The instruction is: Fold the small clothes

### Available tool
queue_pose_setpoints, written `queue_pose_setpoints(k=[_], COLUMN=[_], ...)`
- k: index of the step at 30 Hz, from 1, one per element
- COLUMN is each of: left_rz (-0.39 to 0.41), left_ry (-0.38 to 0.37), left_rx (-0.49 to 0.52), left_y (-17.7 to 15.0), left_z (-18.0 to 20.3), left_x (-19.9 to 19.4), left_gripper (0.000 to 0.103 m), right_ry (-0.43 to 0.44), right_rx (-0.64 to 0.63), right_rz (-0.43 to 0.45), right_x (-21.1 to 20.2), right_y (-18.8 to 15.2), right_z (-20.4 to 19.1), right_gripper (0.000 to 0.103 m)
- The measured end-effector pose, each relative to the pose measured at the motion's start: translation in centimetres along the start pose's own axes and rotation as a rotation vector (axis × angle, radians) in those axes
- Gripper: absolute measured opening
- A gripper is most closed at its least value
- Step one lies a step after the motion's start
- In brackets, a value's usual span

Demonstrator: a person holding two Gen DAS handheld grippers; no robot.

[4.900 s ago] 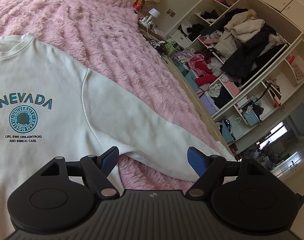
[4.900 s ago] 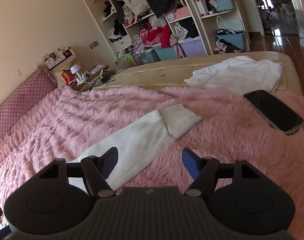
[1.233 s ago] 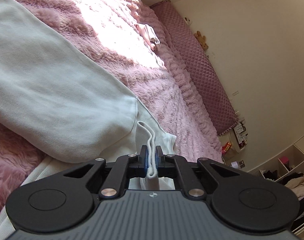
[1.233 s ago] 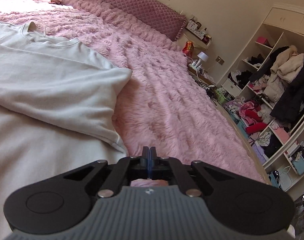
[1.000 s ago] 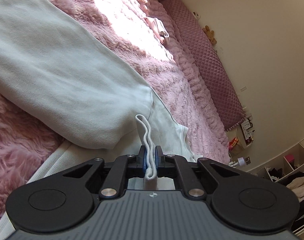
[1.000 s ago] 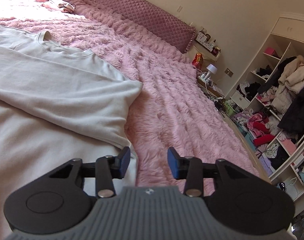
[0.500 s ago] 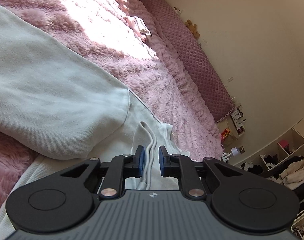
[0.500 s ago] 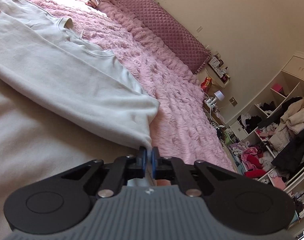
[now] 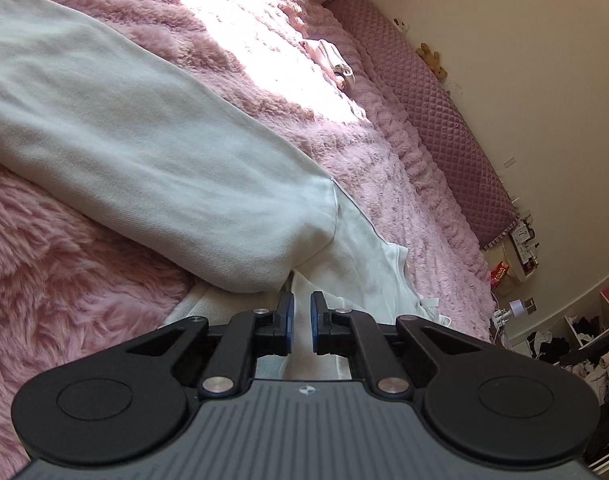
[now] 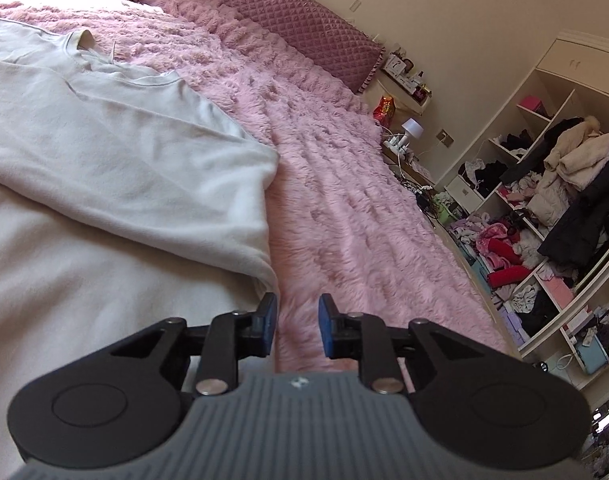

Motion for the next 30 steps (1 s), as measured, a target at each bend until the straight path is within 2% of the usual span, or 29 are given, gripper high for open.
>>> queue_pose_setpoints(k=[3, 5, 6, 8, 10, 12, 16, 18, 20, 24, 26, 27, 30], left_rz=[0.018, -0.001, -0.015, -0.043, -0.072, -0.101, -0.158, -0.173, -0.183, -0.165, -0.132, -0.109, -0.029], left_ry=[-0.044, -0.072, -0.080, -0.068, -0.084, -0.075, 0.005, 0.016, 0.007, -0.025, -0.036, -0.042, -0.024], left_rx=[0.018, 0.049, 0.070, 0.093, 0.083, 0.092, 0.080, 0.080, 0.102, 0.123, 0.120, 0.107, 0.071], left_y=[0.6, 0.3, 0.0, -0.8, -1.9, -2.6, -3.6, -3.7, -3.6, -2.3, -1.3, -0.6, 1.5], left_z=[1.2, 2.2, 2.6, 3.0, 3.1, 3.0, 1.3, 0.6, 0.7, 1.6, 1.6, 1.3, -0.5], left_x=[-1.3, -1.4, -1.3, -0.6, 0.3, 1.1, 2.5, 2.7, 2.5, 0.3, -1.9, -3.4, -7.9], left_gripper=[0.007, 0.009, 0.013, 0.017, 0.018, 0.019, 0.019, 0.015, 0.015, 0.033, 0.042, 0.050, 0.062], right_ry=[0.013, 0.057, 0.085, 0.130, 0.195, 0.224, 0.255, 0.260, 0.265, 0.262, 0.296, 0.313, 0.383], right_rx=[0.043, 0.076, 0.086, 0.090, 0.088, 0.051, 0.090, 0.097, 0.100, 0.125, 0.143, 0.144, 0.149], right_rz=[0.045, 0.064, 0.078, 0.115, 0.172, 0.197, 0.096, 0.016, -0.035, -0.035, 0.000, 0.015, 0.060], right_x=[-2.2, -3.7, -4.5, -5.8, -6.7, -6.5, -3.8, -2.1, -1.2, -2.6, -4.3, -5.4, -8.7], right_y=[1.0, 2.1, 2.9, 4.1, 5.2, 6.3, 6.6, 5.8, 5.1, 5.7, 6.8, 7.3, 8.9], right_z=[0.1, -0.5, -1.2, -2.4, -3.9, -5.9, -7.6, -8.1, -8.4, -8.0, -8.2, -8.5, -10.3], right_gripper=[0.020, 0.027, 0.030, 0.039, 0.043, 0.042, 0.042, 0.042, 0.042, 0.042, 0.043, 0.043, 0.046])
Point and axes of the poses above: each gripper's, at about its wrist camera, not at the fingertips, and x roughly the way its jaws point, z to its right, y to its top, the point moved 6 cm from there along x, roughly the way its jaws point, and after that the axes turned 2 degrees about z, right-handed, at the moved point
